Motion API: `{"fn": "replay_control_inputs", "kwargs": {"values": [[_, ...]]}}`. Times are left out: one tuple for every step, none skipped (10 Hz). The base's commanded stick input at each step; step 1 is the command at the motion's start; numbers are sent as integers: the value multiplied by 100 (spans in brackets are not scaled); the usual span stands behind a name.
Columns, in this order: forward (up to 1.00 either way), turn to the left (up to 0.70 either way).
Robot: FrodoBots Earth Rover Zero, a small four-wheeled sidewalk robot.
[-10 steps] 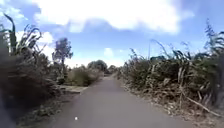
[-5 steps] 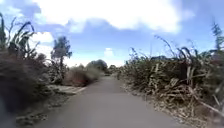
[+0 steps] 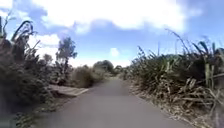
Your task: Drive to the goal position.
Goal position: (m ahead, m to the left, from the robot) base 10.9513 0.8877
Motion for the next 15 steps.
{"fn": "replay_control_inputs", "kwargs": {"values": [[70,0],[70,0],[70,0],[70,0],[70,0],[70,0],[70,0],[70,0],[70,0],[70,0],[70,0],[70,0],[70,23],[70,10],[70,0]]}}
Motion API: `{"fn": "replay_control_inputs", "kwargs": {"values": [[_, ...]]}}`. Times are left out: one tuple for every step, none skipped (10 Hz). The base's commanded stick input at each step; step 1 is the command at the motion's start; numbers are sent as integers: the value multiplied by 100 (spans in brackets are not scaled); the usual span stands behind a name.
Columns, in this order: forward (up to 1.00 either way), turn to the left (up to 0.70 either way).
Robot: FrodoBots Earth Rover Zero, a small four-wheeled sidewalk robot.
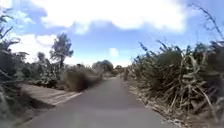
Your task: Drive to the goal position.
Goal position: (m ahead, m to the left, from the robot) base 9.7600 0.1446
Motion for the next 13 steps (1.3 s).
{"fn": "replay_control_inputs", "kwargs": {"values": [[70,0],[70,0],[70,0],[70,0],[70,0],[70,0],[70,0],[70,0],[70,0],[70,0],[70,0],[70,0],[70,0]]}}
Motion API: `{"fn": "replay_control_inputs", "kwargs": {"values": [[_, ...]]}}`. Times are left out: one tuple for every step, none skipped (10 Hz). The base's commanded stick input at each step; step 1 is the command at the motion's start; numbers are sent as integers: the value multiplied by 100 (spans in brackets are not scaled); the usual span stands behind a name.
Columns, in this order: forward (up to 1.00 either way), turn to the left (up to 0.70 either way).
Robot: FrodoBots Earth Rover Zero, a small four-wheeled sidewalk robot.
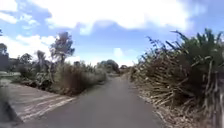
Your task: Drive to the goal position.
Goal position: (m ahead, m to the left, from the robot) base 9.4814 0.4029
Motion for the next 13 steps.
{"fn": "replay_control_inputs", "kwargs": {"values": [[70,0],[70,0],[70,0],[70,0],[70,0],[70,0],[70,0],[70,0],[70,0],[70,0],[70,0],[70,0],[70,0]]}}
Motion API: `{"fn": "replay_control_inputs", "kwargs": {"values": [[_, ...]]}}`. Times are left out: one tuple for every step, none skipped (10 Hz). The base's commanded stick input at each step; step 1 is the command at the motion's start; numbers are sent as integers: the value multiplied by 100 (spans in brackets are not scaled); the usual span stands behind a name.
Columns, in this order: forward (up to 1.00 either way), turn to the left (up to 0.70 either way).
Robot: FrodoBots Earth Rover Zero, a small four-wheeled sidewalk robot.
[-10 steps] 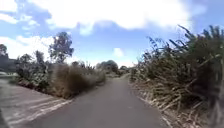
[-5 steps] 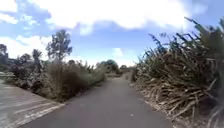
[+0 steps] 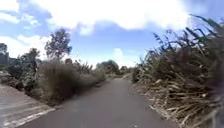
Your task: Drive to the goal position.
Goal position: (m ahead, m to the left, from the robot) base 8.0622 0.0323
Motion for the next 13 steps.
{"fn": "replay_control_inputs", "kwargs": {"values": [[70,0],[70,0],[70,0],[70,0],[70,0],[70,0],[70,0],[70,0],[70,0],[70,0],[70,0],[70,0],[70,0]]}}
